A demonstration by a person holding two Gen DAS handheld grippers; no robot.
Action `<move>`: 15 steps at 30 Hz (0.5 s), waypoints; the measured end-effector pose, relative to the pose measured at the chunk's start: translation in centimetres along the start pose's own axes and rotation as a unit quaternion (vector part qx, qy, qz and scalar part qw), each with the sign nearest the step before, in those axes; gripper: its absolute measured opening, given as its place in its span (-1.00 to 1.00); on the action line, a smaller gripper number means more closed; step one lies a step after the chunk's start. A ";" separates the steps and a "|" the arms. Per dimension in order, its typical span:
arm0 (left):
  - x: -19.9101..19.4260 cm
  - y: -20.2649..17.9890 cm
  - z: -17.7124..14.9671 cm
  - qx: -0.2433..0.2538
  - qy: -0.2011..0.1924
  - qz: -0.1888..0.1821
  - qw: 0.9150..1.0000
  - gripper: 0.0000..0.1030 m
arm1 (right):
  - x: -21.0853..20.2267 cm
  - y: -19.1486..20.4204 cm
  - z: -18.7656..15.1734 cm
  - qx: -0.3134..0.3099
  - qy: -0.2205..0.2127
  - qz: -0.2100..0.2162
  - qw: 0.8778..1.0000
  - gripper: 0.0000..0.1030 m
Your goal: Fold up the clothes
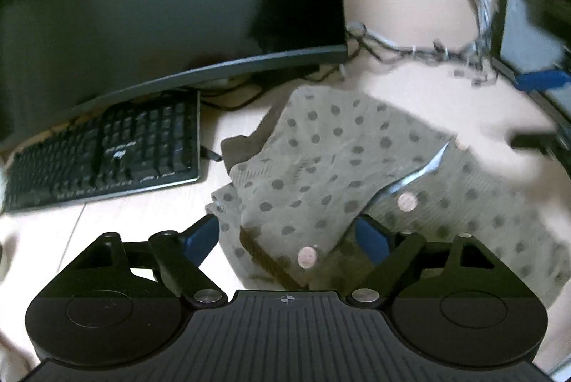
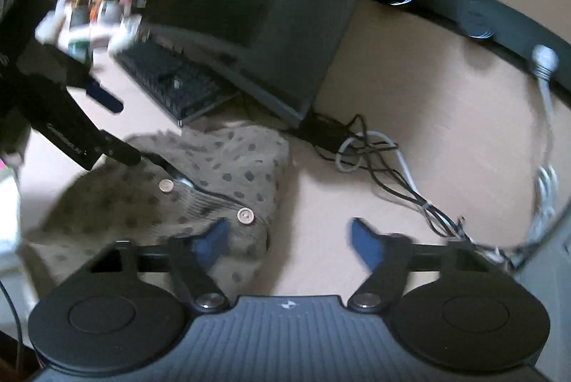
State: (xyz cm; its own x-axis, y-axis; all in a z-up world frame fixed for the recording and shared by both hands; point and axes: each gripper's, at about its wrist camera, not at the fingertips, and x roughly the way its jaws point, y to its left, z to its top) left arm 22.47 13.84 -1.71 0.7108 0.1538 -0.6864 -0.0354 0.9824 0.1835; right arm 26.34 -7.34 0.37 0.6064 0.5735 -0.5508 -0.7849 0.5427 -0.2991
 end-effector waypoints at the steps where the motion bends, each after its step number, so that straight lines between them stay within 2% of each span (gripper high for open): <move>1: 0.5 -0.1 0.0 0.013 0.000 0.002 1.000 0.71 | 0.8 0.8 0.3 -0.016 0.000 0.002 1.000 0.03; 3: 0.8 -0.1 0.0 0.027 -0.010 0.011 1.000 0.72 | 2.3 2.5 0.7 -0.050 -0.004 0.004 0.999 0.03; 6: 1.1 0.3 0.1 0.029 -0.032 0.032 0.999 0.61 | 4.4 4.6 1.4 -0.090 -0.013 -0.002 0.996 0.07; 8: 0.6 0.9 0.5 0.021 -0.049 0.025 0.998 0.53 | 5.5 5.5 2.0 -0.097 -0.021 -0.004 0.995 0.15; 11: -0.1 1.7 0.9 0.011 -0.074 0.013 0.997 0.09 | 6.9 5.6 2.8 -0.088 -0.033 0.001 0.996 0.10; 13: -0.5 1.4 0.8 0.022 -0.072 -0.018 0.997 -0.30 | 6.8 5.1 3.2 -0.090 -0.048 -0.003 0.995 -0.54; 15: -0.9 1.0 0.6 0.031 -0.070 -0.047 0.996 -0.48 | 5.8 4.2 3.5 -0.092 -0.057 -0.001 0.994 -0.75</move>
State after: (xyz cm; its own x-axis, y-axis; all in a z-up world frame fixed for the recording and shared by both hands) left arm 22.16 14.63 -0.49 0.8005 0.0413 -0.5979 0.0760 0.9826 0.1696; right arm 27.00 0.46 -1.36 0.6107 0.6435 -0.4615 -0.7871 0.4290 -0.4433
